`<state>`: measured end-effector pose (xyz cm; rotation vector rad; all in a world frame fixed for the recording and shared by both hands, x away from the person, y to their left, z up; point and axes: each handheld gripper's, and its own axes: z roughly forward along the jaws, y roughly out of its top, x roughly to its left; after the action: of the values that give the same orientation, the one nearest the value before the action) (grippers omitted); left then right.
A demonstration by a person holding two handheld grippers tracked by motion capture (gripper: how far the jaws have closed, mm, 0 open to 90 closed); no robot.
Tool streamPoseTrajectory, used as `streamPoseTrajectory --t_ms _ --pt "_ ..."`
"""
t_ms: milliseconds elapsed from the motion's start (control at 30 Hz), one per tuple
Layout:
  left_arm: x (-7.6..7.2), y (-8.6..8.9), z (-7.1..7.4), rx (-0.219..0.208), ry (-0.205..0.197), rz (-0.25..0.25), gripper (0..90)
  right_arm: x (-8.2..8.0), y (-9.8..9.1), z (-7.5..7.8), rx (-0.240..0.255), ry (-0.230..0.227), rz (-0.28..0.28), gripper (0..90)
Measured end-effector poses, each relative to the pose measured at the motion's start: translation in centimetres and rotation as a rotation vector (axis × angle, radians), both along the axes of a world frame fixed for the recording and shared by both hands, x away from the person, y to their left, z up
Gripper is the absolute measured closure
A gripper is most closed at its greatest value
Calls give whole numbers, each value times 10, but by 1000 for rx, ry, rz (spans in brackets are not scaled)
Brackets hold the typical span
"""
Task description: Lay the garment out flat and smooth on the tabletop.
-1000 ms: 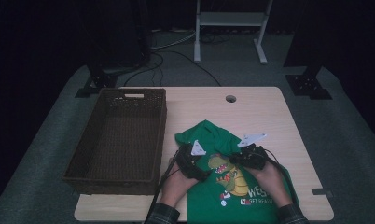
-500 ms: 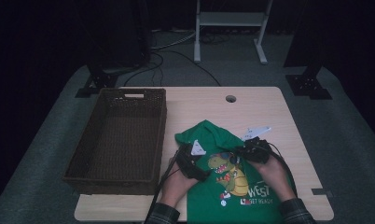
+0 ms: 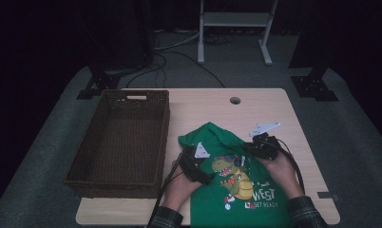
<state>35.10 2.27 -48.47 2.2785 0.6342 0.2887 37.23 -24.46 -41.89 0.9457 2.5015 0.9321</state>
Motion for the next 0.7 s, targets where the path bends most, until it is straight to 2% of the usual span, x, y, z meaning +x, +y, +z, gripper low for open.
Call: streamPoseTrajectory --t_ms 700 --pt "0 0 0 0 1 0 0 13 -9 13 -14 -11 -36 843"
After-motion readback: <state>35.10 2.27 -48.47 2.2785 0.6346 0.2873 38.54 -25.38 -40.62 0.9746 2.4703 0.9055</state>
